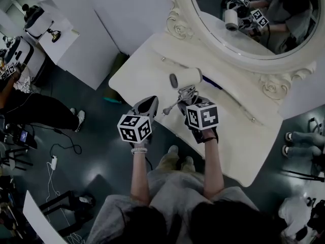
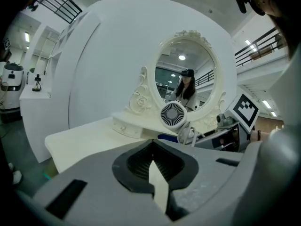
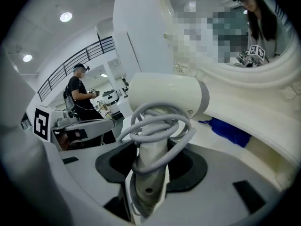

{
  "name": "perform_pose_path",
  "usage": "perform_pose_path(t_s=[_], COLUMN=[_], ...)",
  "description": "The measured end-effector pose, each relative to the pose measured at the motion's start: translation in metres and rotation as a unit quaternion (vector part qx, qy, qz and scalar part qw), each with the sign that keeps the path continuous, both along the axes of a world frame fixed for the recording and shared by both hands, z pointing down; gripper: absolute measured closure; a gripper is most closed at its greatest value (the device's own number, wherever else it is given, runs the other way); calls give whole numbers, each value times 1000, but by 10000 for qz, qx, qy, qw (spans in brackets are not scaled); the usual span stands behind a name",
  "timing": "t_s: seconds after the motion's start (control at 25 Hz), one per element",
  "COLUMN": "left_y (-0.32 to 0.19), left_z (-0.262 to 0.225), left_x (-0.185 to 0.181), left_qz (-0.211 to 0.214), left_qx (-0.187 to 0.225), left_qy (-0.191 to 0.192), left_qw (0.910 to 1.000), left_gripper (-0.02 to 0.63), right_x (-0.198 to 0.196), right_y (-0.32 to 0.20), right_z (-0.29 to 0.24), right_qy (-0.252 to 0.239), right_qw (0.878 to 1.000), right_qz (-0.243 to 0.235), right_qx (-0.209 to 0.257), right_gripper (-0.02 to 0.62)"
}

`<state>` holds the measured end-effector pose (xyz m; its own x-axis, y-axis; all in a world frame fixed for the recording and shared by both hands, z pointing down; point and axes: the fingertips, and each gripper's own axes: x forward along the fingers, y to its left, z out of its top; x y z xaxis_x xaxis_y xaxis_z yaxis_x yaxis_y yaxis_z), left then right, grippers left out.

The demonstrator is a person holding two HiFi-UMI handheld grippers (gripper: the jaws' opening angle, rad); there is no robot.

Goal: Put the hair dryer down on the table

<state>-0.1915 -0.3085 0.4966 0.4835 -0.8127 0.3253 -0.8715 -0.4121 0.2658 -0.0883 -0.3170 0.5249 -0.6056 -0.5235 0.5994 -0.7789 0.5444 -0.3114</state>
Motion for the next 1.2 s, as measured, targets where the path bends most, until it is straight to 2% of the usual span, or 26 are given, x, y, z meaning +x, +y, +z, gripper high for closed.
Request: perform_pose_path(t_s=[0.48, 0.76, 1.2], left_y=[-40, -47, -45], left_z=[44, 61, 75], left_x=[-11, -11, -18], left_qz=[599, 931, 823], left_qx=[-534, -789, -1097], left_qy=[111, 177, 315], left_qw=[9967, 9924, 9900], left_gripper=[601, 601, 601], right_x=[-11, -20, -25], right_y=[-29, -29, -31], right_z=[50, 70, 93], right_qy=[465, 830, 1203], right_qw=[9969, 9934, 9871], right_qz=[382, 421, 165], right_qx=[-505, -669, -1040], right_gripper=[410, 411, 410])
